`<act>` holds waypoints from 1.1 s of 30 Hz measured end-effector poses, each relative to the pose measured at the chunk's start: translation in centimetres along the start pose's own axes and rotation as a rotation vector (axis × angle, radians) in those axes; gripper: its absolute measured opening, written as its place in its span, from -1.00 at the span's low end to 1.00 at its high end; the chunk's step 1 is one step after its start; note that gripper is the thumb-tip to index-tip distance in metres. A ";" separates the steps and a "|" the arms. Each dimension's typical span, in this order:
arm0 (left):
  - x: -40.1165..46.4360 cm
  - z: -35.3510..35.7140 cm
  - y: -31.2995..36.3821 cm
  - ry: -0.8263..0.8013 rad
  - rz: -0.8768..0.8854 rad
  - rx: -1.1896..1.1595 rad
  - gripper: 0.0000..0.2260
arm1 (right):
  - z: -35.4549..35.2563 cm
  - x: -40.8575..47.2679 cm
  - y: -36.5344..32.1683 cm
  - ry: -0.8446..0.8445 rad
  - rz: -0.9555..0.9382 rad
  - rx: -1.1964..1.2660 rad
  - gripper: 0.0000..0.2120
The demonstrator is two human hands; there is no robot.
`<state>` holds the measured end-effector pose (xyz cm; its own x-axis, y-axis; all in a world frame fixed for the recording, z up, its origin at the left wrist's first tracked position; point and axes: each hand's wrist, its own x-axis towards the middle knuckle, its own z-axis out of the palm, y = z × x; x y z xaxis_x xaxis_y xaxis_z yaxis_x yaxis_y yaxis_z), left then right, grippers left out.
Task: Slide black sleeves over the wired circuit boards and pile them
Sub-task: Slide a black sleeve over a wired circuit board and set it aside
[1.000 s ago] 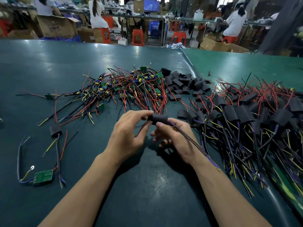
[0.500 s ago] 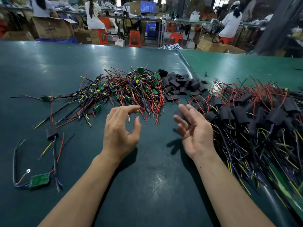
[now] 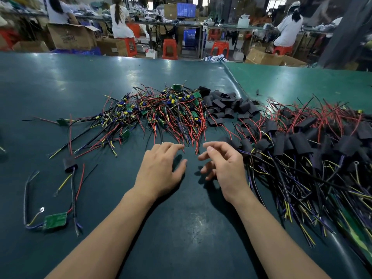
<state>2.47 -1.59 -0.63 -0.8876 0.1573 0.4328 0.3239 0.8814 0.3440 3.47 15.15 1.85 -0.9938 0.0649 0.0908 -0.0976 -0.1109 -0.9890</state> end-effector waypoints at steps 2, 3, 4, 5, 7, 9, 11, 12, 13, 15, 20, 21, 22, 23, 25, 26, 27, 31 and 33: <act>0.1 0.3 0.1 -0.028 0.025 0.090 -0.66 | 0.0 0.0 0.1 -0.003 -0.008 -0.009 -0.84; 0.1 0.4 0.2 -0.025 0.018 0.112 -0.68 | -0.1 0.0 0.1 -0.005 -0.010 -0.010 -0.84; 0.2 0.4 0.3 -0.014 0.000 0.121 -0.70 | -0.1 0.0 0.1 -0.006 -0.011 -0.012 -0.84; 0.3 0.4 0.5 0.001 -0.025 0.119 -0.71 | 0.0 0.1 0.1 -0.008 -0.011 -0.019 -0.85; 1.2 0.5 0.7 0.017 -0.100 0.064 -0.72 | -0.1 0.2 0.1 -0.010 -0.015 -0.040 -0.85; 2.7 0.5 0.9 0.015 -0.207 -0.049 -0.72 | -0.1 0.2 0.1 -0.016 -0.021 -0.057 -0.86; 4.4 0.5 0.9 0.014 -0.328 -0.142 -0.74 | 0.0 0.2 0.1 -0.024 -0.023 -0.072 -0.86; 5.1 0.4 0.9 -0.001 -0.372 -0.143 -0.75 | 0.1 0.2 0.1 -0.025 -0.022 -0.075 -0.86; 5.6 0.5 0.8 -0.033 -0.391 -0.119 -0.76 | 0.1 0.3 0.2 -0.027 -0.022 -0.076 -0.86; 6.1 0.7 0.6 -0.125 -0.381 -0.056 -0.80 | 0.2 0.3 0.2 -0.033 -0.021 -0.077 -0.86; 4.9 -0.6 0.8 -0.059 -0.382 -0.301 -0.87 | 0.1 0.6 0.6 -0.034 -0.025 -0.066 -0.87; 4.1 -1.0 1.3 0.013 -0.343 -0.407 -0.88 | 0.1 0.7 0.7 -0.027 -0.022 -0.068 -0.87; 3.2 -1.4 1.9 0.077 -0.275 -0.492 -0.87 | 0.1 0.8 0.8 -0.023 -0.022 -0.076 -0.88; 2.2 -1.8 2.7 0.126 -0.196 -0.560 -0.86 | 0.1 0.9 1.0 -0.025 -0.028 -0.088 -0.90; 0.4 -2.5 4.3 0.193 -0.049 -0.678 -0.84 | 0.0 0.9 1.1 -0.084 -0.068 -0.171 -0.77; -0.2 -2.8 5.1 0.202 0.022 -0.728 -0.82 | -0.2 0.9 1.2 -0.144 -0.101 -0.253 -0.64; -0.8 -2.9 5.9 0.192 0.090 -0.765 -0.79 | -0.4 0.9 1.2 -0.213 -0.128 -0.340 -0.53; -2.2 -2.2 7.0 0.151 0.278 -0.809 -0.79 | -0.5 0.7 1.1 -0.223 -0.228 -0.338 -0.53; -2.4 -1.8 6.5 0.222 0.287 -0.806 -0.91 | -0.2 0.6 0.9 -0.082 -0.255 -0.241 -0.79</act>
<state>7.26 2.95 2.07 -0.6793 0.1601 0.7162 0.7315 0.2259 0.6433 2.81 15.30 1.01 -0.9411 -0.0201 0.3375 -0.3370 0.1363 -0.9316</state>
